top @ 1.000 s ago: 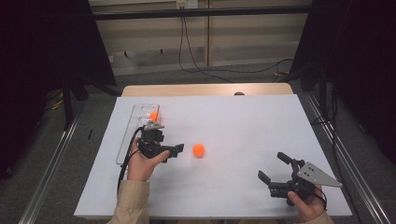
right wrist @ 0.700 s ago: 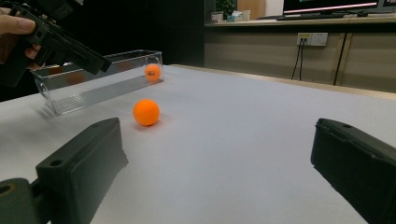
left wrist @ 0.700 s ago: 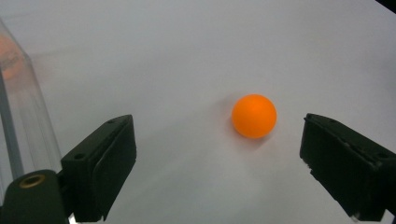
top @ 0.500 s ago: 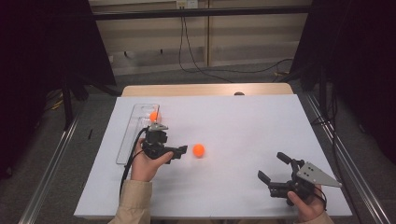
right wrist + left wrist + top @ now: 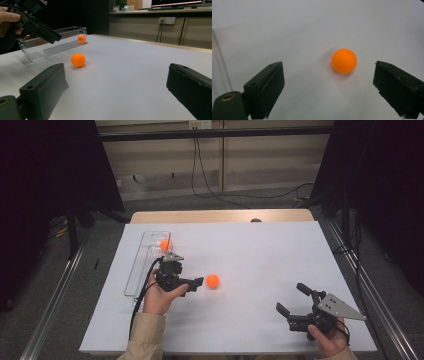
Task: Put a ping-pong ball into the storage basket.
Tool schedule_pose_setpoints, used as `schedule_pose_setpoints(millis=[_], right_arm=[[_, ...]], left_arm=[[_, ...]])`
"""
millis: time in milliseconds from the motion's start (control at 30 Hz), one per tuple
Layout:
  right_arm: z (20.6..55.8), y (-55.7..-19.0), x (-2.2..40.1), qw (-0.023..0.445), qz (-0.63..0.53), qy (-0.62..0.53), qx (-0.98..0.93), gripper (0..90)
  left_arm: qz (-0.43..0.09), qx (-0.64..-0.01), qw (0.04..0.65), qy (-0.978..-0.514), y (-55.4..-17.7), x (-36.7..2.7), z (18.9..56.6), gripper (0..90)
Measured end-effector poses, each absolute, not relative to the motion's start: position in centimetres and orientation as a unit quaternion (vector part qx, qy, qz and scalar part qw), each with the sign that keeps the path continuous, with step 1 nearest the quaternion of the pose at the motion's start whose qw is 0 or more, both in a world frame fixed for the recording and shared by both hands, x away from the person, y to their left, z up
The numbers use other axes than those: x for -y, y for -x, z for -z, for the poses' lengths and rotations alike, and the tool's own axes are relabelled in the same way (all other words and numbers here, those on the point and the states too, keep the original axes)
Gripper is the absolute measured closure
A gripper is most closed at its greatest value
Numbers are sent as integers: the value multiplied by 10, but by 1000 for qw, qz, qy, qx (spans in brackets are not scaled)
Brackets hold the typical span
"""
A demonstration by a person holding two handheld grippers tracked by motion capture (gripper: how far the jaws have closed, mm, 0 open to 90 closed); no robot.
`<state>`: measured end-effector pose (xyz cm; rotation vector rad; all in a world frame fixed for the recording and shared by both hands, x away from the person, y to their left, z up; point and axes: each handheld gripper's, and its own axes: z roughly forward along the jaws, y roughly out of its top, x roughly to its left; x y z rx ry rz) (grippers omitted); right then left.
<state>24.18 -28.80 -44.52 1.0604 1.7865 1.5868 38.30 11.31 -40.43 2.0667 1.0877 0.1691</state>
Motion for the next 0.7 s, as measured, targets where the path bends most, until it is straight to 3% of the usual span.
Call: schedule_pose_setpoints(millis=[700], right_arm=[[445,-242,288,260,-585,-392,-660,19]], left_arm=[[-73,-410,381,-826,-382,-100,413,99]])
